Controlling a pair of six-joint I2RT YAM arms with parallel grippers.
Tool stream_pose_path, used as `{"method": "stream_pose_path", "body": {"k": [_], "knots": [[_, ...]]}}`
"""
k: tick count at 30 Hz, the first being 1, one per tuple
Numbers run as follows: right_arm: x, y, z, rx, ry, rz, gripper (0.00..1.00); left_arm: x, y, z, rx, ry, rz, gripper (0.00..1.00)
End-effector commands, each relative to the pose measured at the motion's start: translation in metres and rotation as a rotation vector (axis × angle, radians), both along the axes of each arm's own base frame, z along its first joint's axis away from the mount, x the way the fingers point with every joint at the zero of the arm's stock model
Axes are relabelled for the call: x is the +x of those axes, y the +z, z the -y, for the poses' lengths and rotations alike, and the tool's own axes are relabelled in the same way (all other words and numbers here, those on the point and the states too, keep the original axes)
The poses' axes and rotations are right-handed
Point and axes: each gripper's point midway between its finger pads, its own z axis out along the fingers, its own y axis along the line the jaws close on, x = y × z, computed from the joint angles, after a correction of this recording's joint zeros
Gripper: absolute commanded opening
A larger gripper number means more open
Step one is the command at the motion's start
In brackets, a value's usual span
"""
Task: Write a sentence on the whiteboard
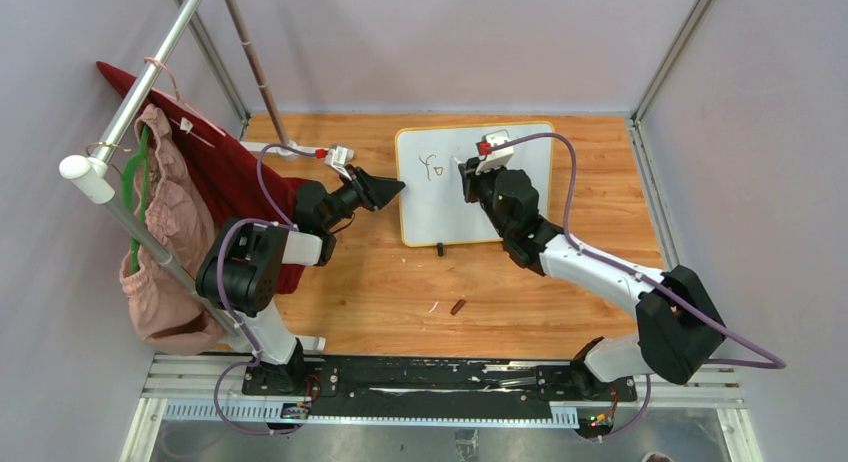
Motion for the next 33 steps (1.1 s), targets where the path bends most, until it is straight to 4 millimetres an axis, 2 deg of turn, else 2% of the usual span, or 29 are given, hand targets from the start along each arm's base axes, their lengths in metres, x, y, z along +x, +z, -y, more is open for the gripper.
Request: {"method": "stream_pose_path", "body": {"k": [1,19,33], "knots": [[0.004,-0.001,-0.003,0.027,0.015,0.007,0.0,-0.006,-0.009,0.001,-0.014,-0.023,-0.035,0.41],[0.006,-0.022,-0.005,-0.007,0.012,-0.054,0.0,-0.006,-0.009,0.001,-0.014,-0.024,-0.036,0.41],[-0.005,-0.042,0.005,-0.026,0.0,-0.102,0.0,-0.006,-0.008,0.001,-0.018,-0.026,-0.034,0.41]]}}
